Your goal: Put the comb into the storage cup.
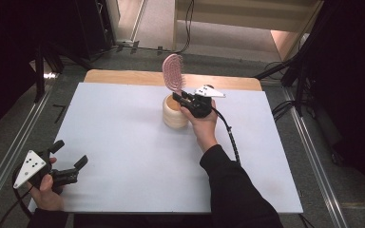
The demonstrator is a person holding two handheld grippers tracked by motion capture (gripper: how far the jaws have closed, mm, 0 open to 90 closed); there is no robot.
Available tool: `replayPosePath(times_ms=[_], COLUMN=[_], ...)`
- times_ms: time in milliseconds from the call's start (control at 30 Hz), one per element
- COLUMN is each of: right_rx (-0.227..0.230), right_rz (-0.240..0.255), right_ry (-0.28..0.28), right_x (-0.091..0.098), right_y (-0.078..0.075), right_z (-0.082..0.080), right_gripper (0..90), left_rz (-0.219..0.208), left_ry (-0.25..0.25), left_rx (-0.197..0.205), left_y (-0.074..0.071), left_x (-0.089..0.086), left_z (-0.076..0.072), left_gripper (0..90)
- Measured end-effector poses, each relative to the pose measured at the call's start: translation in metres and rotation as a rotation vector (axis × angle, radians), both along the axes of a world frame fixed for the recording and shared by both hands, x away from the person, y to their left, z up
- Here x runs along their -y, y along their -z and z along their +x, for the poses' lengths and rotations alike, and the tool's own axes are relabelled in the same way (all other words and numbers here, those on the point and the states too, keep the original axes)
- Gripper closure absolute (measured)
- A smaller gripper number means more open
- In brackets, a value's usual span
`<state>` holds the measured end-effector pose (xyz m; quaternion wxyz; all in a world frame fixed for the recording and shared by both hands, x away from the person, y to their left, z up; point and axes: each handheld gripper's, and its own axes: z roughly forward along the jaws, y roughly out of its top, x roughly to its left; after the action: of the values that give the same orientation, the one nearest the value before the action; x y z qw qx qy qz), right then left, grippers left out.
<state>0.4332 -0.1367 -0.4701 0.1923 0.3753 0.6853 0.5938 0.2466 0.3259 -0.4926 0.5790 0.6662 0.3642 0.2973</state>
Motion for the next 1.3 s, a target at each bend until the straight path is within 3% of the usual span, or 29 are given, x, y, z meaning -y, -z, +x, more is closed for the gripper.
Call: replayPosePath(times_ms=[200,300,400,433,533,833,933,1300], right_rx=[-0.013,-0.033,-0.045,-0.069,-0.088,-0.075,-0.061,-0.042], right_rz=[-0.014,-0.052,-0.038,-0.038,-0.043,-0.056,-0.057,-0.053], right_ry=[0.013,0.026,0.018,0.024,0.021,-0.006,-0.027,-0.024], right_x=[0.002,0.001,0.003,0.003,0.004,0.010,0.013,0.025], right_y=[0.000,0.001,-0.001,-0.002,-0.006,-0.009,-0.008,-0.005], right_z=[-0.001,-0.001,-0.004,-0.004,-0.007,-0.016,-0.020,-0.035], right_gripper=[64.7,49.9,37.2,31.5,21.9,0.0,0.0,0.0], left_rz=[-0.001,-0.001,-0.001,-0.001,0.002,0.002,0.001,0.002], left_ry=[0.001,0.002,0.002,0.001,0.002,0.001,0.001,0.000], left_rx=[0.000,0.000,0.000,-0.001,0.000,0.000,-0.001,-0.001], left_y=[0.000,0.000,0.000,0.000,0.000,0.000,0.000,0.000], left_x=[0.000,0.000,0.000,0.000,0.000,0.000,0.000,0.000], left_z=[0.000,0.000,0.000,0.000,0.000,0.000,0.000,0.000], left_gripper=[0.3,0.3,0.3,0.3,0.3,0.3,0.3,0.3])
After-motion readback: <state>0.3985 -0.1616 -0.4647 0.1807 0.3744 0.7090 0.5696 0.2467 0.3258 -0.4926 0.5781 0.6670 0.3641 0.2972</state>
